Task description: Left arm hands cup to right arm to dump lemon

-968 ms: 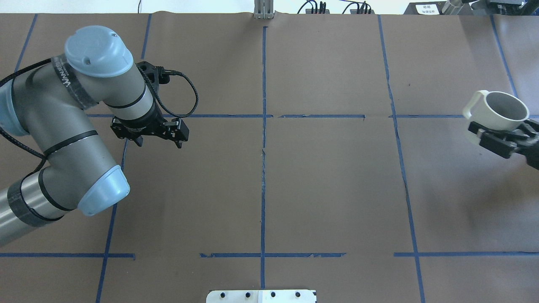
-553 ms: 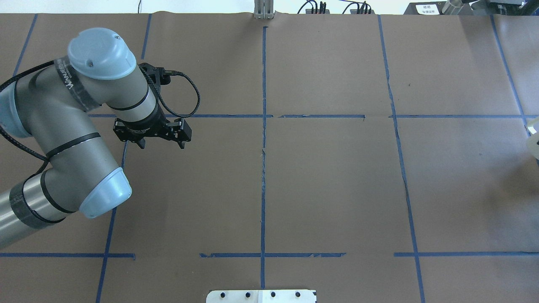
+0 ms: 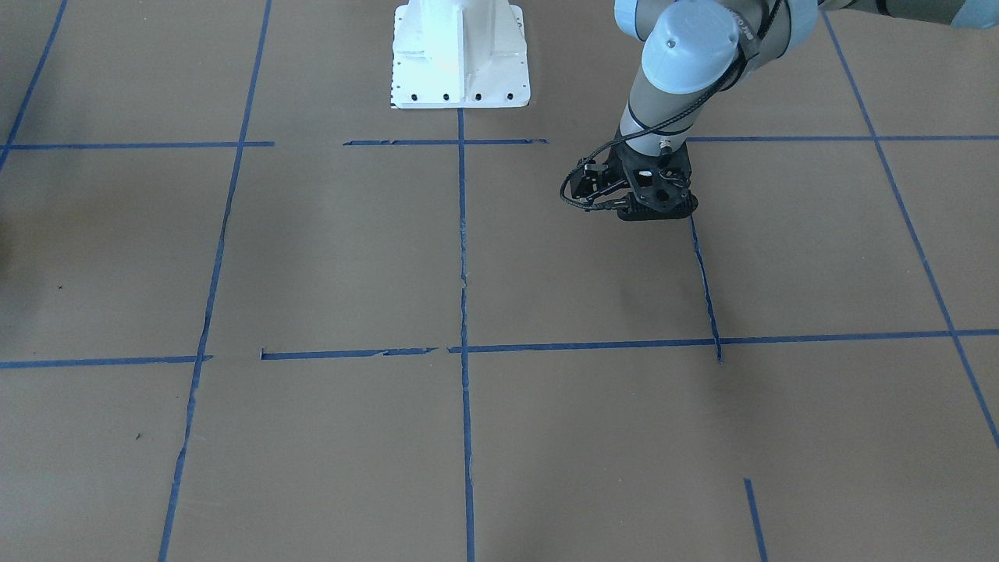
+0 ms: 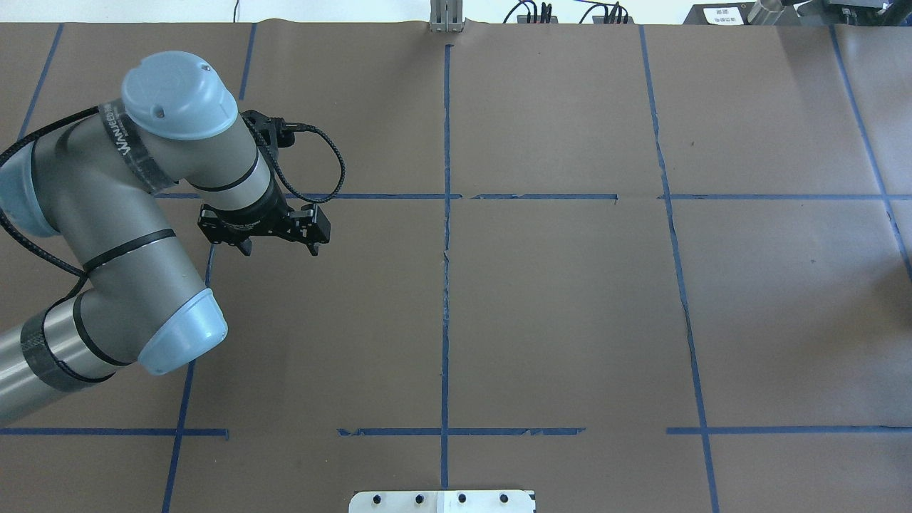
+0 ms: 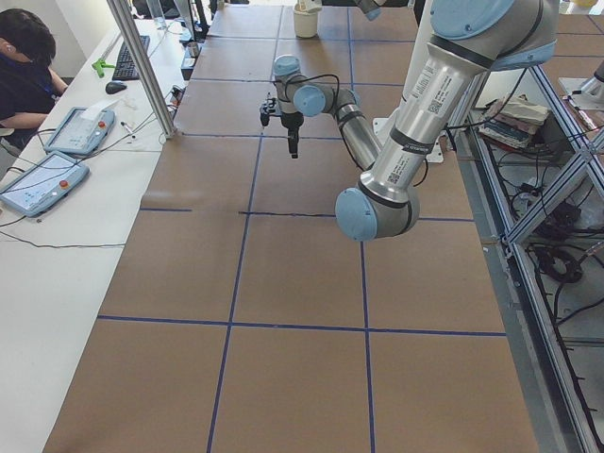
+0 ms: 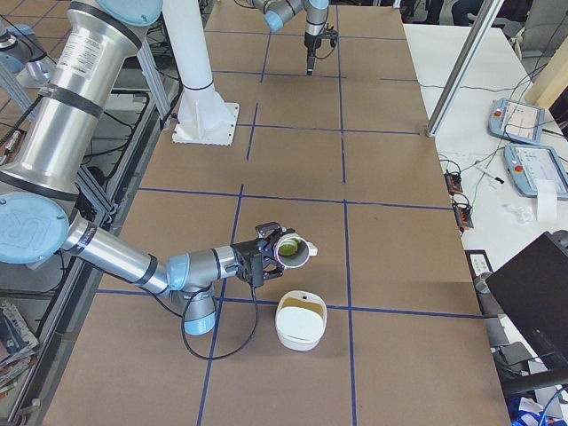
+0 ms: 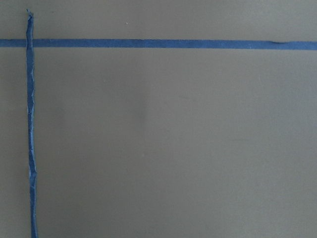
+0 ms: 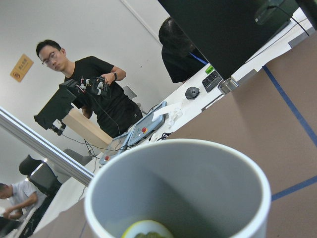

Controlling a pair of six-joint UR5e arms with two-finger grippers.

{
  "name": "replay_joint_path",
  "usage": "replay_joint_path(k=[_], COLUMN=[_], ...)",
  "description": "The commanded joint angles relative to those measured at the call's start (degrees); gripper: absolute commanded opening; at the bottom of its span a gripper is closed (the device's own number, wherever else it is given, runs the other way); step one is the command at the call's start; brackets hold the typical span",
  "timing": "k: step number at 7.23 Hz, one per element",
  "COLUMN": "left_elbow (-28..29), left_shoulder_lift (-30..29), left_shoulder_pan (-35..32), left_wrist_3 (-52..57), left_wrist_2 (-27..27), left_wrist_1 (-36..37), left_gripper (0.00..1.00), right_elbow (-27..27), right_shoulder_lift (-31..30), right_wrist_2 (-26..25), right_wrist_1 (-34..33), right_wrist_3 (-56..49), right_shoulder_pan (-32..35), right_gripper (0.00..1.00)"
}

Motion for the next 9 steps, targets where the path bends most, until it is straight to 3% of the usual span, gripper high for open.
replay_joint_path(k=[1,3,5,9], left_elbow=[-0.3,-0.3,-0.4,-1.6], left_shoulder_lift=[-0.1,-0.2,-0.8,-0.8], left_shoulder_pan=[0.4,0.4,0.4,0.3], left_wrist_3=[-0.4,-0.4,-0.5,-0.7], left_wrist_2=[0.1,0.1,0.2,0.2], left_wrist_1=[0.0,0.0,0.1,0.3], left_gripper=[1.0,1.0,1.0,1.0], right_elbow=[-0.7,-4.6,-10.8,-10.8], right_shoulder_lift=[1.7,4.8,8.1,8.3], right_wrist_2=[0.0,0.1,-1.8,-7.0], right_wrist_1=[0.3,2.7,9.6,13.5], right_wrist_3=[16.6,28.0,38.5,58.7], right_shoulder_pan=[2.8,6.4,7.9,7.8], right_gripper=[0.25,0.25,0.25,0.26])
